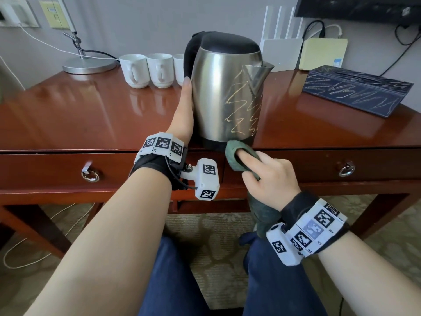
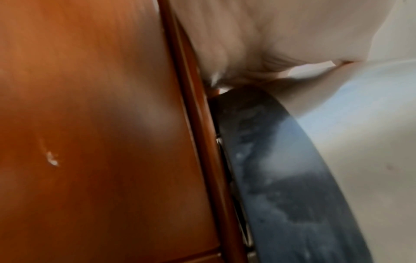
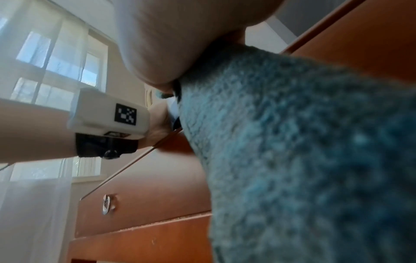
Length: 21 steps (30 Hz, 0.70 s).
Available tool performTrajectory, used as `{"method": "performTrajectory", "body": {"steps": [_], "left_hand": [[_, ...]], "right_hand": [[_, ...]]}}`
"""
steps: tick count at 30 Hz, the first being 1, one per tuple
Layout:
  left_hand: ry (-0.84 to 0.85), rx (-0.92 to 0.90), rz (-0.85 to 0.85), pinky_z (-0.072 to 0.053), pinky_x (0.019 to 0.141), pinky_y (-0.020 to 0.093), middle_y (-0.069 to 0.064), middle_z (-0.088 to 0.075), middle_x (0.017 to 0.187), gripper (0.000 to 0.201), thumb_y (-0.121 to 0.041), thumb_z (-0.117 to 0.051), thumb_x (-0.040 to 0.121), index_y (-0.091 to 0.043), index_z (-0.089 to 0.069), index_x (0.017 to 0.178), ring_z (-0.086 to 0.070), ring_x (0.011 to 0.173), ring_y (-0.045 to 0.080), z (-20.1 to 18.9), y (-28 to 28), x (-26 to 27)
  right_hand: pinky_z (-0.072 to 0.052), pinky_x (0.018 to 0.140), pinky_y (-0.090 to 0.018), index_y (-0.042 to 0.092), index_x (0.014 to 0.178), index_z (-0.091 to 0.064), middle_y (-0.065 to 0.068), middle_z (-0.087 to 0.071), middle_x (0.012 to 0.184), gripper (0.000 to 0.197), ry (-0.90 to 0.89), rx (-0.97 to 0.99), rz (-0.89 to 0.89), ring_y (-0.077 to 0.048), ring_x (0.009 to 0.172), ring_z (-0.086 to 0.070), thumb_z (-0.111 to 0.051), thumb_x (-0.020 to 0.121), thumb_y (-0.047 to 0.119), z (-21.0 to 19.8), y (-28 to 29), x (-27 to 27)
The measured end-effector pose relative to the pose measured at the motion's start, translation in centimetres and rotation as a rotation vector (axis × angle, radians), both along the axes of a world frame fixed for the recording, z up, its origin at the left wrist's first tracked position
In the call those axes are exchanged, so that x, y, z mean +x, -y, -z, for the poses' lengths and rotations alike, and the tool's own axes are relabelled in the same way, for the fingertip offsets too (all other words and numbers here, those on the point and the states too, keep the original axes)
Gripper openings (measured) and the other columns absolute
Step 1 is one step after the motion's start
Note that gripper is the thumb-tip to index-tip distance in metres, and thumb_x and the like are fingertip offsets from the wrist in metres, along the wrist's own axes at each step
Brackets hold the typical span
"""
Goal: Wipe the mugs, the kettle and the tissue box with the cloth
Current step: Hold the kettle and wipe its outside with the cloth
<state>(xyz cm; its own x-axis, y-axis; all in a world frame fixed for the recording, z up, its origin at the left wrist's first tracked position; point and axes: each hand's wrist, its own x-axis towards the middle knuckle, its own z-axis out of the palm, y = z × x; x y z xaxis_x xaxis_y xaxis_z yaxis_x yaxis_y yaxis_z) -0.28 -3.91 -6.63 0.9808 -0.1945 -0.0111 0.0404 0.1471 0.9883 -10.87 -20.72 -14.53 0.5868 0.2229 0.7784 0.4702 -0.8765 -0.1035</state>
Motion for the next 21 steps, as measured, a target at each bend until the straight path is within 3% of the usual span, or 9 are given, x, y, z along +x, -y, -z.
{"method": "performTrajectory", "body": {"steps": [4, 9, 14, 21], "left_hand": [[0.041, 0.009, -0.008, -0.033, 0.117, 0.038, -0.003, -0.055, 0.143, 0.078, -0.076, -0.031, 0.091, -0.023, -0.046, 0.147, -0.051, 0.130, 0.013, 0.1, 0.0, 0.0], [0.057, 0.004, -0.009, -0.032, 0.118, 0.037, -0.004, -0.053, 0.145, 0.073, -0.071, -0.029, 0.095, -0.023, -0.044, 0.148, -0.049, 0.132, 0.011, 0.1, 0.1, 0.1], [0.049, 0.014, -0.038, -0.030, 0.118, 0.037, -0.004, -0.050, 0.148, 0.073, -0.070, -0.029, 0.096, -0.022, -0.041, 0.150, -0.046, 0.134, 0.012, 0.4, 0.2, 0.5], [0.057, 0.038, -0.023, -0.033, 0.117, 0.040, -0.004, -0.056, 0.142, 0.085, -0.082, -0.033, 0.084, -0.025, -0.048, 0.145, -0.051, 0.130, 0.013, 0.7, -0.2, 1.0]], "right_hand": [[-0.036, 0.043, -0.026, 0.019, 0.121, -0.057, -0.008, -0.058, 0.084, 0.038, -0.123, -0.143, 0.070, -0.028, 0.050, -0.054, -0.044, 0.086, 0.018, -0.7, -0.9, 1.2], [-0.034, 0.044, -0.026, 0.015, 0.123, -0.058, -0.010, -0.058, 0.078, 0.041, -0.104, -0.145, 0.292, -0.029, 0.047, -0.051, -0.048, 0.083, 0.016, -1.0, -1.1, 1.5], [-0.034, 0.041, -0.024, 0.010, 0.126, -0.045, -0.009, -0.059, 0.070, 0.046, -0.161, -0.128, 0.338, -0.026, 0.041, -0.050, -0.040, 0.082, 0.022, 0.3, -1.4, 0.7], [-0.034, 0.041, -0.026, 0.015, 0.122, -0.063, -0.008, -0.054, 0.065, 0.047, -0.135, -0.119, 0.273, -0.027, 0.041, -0.047, -0.043, 0.079, 0.017, 0.6, -2.0, 0.9]]}}
